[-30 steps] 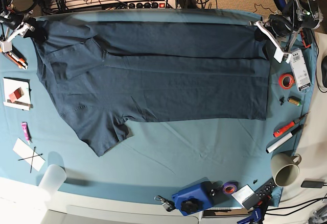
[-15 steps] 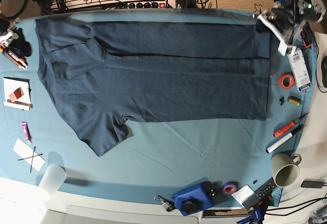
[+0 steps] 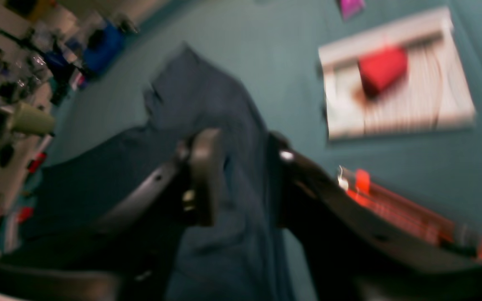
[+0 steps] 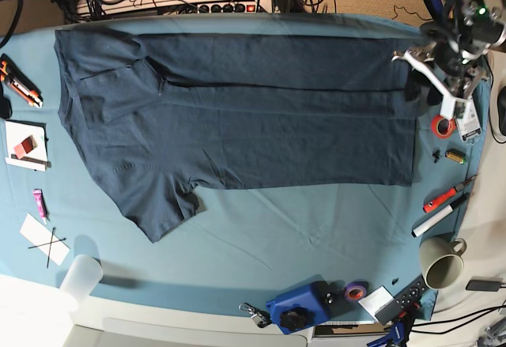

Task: Fold the T-shirt properly
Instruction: 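Grasp the sleeve and hem corner with the right gripper and tuck inward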

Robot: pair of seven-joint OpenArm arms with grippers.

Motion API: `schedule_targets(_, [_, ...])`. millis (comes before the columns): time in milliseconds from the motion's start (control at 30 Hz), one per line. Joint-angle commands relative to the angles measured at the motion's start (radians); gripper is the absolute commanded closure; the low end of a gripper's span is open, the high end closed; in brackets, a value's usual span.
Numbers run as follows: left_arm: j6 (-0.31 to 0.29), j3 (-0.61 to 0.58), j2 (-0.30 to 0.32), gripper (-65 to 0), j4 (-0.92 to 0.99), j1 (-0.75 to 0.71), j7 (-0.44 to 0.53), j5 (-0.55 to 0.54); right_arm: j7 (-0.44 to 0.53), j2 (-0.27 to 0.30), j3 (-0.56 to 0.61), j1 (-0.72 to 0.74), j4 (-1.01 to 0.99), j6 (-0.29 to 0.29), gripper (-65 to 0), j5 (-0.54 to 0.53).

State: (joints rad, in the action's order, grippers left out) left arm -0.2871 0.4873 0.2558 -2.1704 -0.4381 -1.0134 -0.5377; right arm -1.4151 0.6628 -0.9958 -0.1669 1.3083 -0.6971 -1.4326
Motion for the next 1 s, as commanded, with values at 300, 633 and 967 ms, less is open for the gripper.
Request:
schedule_targets(300, [0.084, -0.149, 0.010, -27.1, 0.002, 0.095, 0.050, 0.135, 0.272, 0.049, 0.393, 0.310, 0.012, -0.001, -31.6, 0.468])
schedule_targets(633, [0.085, -0.150, 0.010, -27.1, 0.002, 0.095, 0.049, 0.134, 0.528, -0.002, 0.833, 0.556, -0.163, 0.114, -31.6, 0.836])
schedule_targets(967, [0.084, -0.150, 0.010, -27.1, 0.002, 0.095, 0.050, 0.135, 0.568, -0.162, 0.878, 0.664, -0.525, 0.058, -31.5, 0.941])
